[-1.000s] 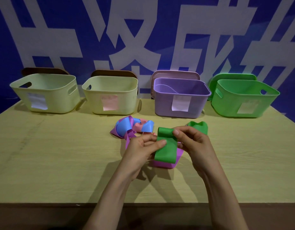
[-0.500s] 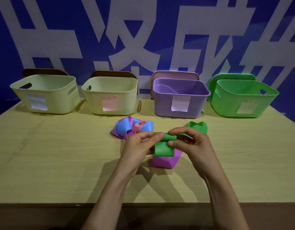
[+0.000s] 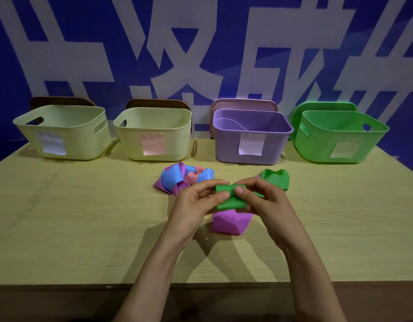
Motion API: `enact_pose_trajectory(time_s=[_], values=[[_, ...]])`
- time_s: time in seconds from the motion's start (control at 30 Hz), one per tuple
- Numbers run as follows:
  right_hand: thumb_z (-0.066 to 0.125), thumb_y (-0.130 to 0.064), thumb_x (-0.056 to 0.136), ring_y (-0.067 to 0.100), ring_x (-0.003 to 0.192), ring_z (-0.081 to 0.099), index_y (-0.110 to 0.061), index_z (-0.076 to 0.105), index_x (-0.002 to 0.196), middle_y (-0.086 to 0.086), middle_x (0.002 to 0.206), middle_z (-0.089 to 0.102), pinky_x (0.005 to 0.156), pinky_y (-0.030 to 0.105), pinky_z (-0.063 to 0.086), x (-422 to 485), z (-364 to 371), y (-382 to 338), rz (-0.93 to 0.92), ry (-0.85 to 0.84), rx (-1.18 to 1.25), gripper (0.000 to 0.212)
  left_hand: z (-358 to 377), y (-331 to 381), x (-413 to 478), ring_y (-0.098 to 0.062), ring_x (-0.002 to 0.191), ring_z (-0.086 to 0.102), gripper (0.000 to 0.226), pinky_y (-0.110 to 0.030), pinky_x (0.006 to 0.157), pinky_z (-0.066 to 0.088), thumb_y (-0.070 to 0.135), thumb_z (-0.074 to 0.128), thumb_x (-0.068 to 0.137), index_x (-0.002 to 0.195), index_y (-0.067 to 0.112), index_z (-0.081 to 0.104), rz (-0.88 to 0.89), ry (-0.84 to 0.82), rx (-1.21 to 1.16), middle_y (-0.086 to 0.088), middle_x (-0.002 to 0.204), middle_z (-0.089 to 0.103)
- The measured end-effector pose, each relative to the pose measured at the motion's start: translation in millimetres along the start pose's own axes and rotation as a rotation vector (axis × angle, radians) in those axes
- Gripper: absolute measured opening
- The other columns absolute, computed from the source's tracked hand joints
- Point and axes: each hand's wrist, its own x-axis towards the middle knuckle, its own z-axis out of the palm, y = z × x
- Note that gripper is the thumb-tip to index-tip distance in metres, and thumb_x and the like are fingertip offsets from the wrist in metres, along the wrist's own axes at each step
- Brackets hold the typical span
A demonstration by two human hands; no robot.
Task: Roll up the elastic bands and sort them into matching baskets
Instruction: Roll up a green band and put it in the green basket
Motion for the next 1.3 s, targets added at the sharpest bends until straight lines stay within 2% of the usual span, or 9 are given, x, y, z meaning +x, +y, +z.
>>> enact_pose_trajectory(time_s=[0.13,0.2,0.3,0.57,0.73,0.87,1.0,1.17,1.3], values=[[0.066,-0.007,0.084,0.003,0.067,0.056,-0.010,0.069,0.087,0.001,0.081,0.064,0.060,0.017,0.048,1,1,3,0.000,0.037,0.017,0.005,0,0,-1,-0.018,0.084,0.070,0.029,-0.025,0.071,0.057,0.001,0.065,0.083,0.111,0.007,0.065,-0.050,-0.024,-0.007,-0.013,0.098,0.071],[0.066,-0.005,0.083,0.005,0.070,0.057,-0.011,0.068,0.087,0.004,0.083,0.060,0.058,0.014,0.047,1,1,4,-0.015,0.066,0.041,0.007,1,-1,-1,-0.020,0.075,0.070,0.029,-0.029,0.070,0.059,0.001,0.065,0.084,0.113,0.003,0.061,-0.095,-0.033,0.006,-0.013,0.092,0.071],[0.066,0.001,0.081,0.003,0.065,0.061,-0.011,0.066,0.088,-0.010,0.073,0.062,0.058,0.014,0.048,0,1,3,-0.040,0.069,0.080,0.013,2,-3,-2,-0.016,0.063,0.067,0.020,-0.026,0.065,0.059,-0.001,0.064,0.085,0.105,-0.003,0.062,-0.127,-0.026,0.019,-0.011,0.079,0.071],[0.071,0.010,0.072,0.018,0.083,0.065,-0.012,0.069,0.086,-0.001,0.089,0.073,0.075,0.022,0.054,-1,-1,0,-0.075,0.057,0.076,0.026,2,0,-4,-0.014,0.069,0.069,0.019,-0.026,0.068,0.057,0.000,0.069,0.079,0.097,0.005,0.067,-0.135,-0.022,0.032,-0.004,0.079,0.073],[0.070,0.017,0.070,0.008,0.081,0.066,-0.009,0.068,0.082,-0.007,0.083,0.072,0.071,0.017,0.051,-5,-4,-6,-0.115,0.018,0.013,0.028,6,5,-4,-0.017,0.073,0.070,0.038,-0.027,0.067,0.058,0.037,0.066,0.072,0.093,0.006,0.071,-0.143,0.002,0.003,-0.009,0.082,0.073],[0.065,0.022,0.070,0.005,0.084,0.067,-0.006,0.066,0.081,-0.008,0.081,0.072,0.074,0.016,0.050,-9,-7,-9,-0.138,-0.004,-0.021,0.030,10,6,-4,-0.015,0.069,0.068,0.024,-0.025,0.067,0.057,0.023,0.066,0.083,0.093,0.002,0.069,-0.109,0.007,0.012,-0.010,0.080,0.070],[0.067,0.015,0.074,0.009,0.089,0.066,-0.010,0.067,0.095,-0.005,0.092,0.072,0.076,0.018,0.051,-13,-11,-14,-0.120,-0.030,0.045,0.032,15,7,-7,-0.014,0.066,0.066,0.021,-0.023,0.066,0.057,0.018,0.063,0.085,0.097,0.001,0.068,-0.061,0.013,-0.014,-0.010,0.078,0.070],[0.073,-0.022,0.068,0.013,0.090,0.065,-0.014,0.067,0.102,0.003,0.099,0.067,0.086,0.031,0.051,-11,-10,-18,-0.063,0.042,0.165,0.035,25,15,-8,-0.014,0.065,0.068,0.007,-0.020,0.067,0.057,0.011,0.061,0.086,0.090,0.007,0.066,0.025,0.027,-0.075,-0.004,0.072,0.072],[0.070,-0.010,0.077,0.010,0.077,0.066,-0.009,0.064,0.101,0.011,0.089,0.066,0.074,0.021,0.055,-4,-5,-20,-0.037,0.072,0.205,0.024,30,18,-3,-0.015,0.068,0.069,0.007,-0.022,0.066,0.058,0.010,0.062,0.085,0.090,0.005,0.065,0.052,0.028,-0.105,-0.005,0.071,0.071]])
